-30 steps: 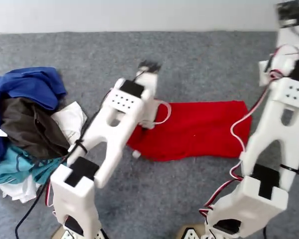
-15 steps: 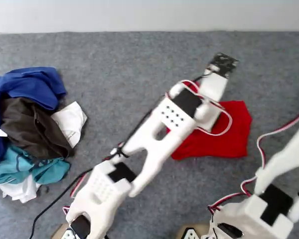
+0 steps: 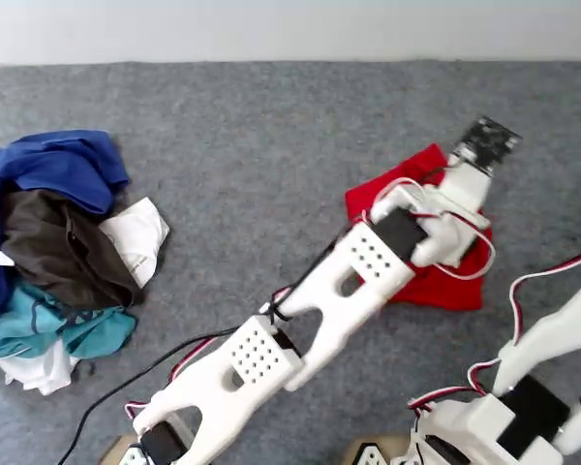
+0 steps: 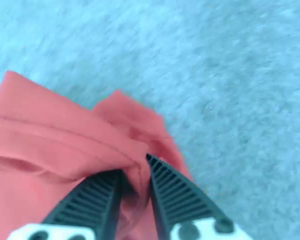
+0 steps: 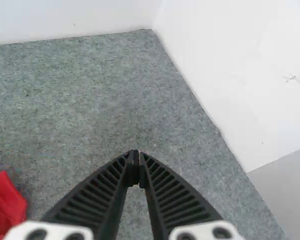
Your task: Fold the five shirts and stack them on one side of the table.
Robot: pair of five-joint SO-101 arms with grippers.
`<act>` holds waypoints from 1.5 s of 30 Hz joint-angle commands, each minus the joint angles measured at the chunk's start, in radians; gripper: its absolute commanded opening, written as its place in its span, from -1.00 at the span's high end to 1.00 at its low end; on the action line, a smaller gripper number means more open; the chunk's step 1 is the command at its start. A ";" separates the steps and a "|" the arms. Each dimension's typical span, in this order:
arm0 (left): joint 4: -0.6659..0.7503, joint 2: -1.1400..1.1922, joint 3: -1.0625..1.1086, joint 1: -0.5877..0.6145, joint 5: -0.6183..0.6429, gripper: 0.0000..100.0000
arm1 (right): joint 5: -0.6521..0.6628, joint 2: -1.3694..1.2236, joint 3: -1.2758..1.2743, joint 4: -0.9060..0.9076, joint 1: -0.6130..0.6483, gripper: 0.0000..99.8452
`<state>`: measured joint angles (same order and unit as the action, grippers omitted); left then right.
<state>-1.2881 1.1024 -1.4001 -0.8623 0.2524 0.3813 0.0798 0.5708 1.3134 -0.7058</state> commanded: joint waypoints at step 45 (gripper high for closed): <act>-0.307 -0.049 -0.125 0.370 0.081 0.97 | 0.072 -0.461 0.038 0.455 0.466 0.98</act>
<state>-1.5842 1.0487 -1.4860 -0.4803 0.3705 0.4427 -0.3498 0.5708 1.7492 -0.3053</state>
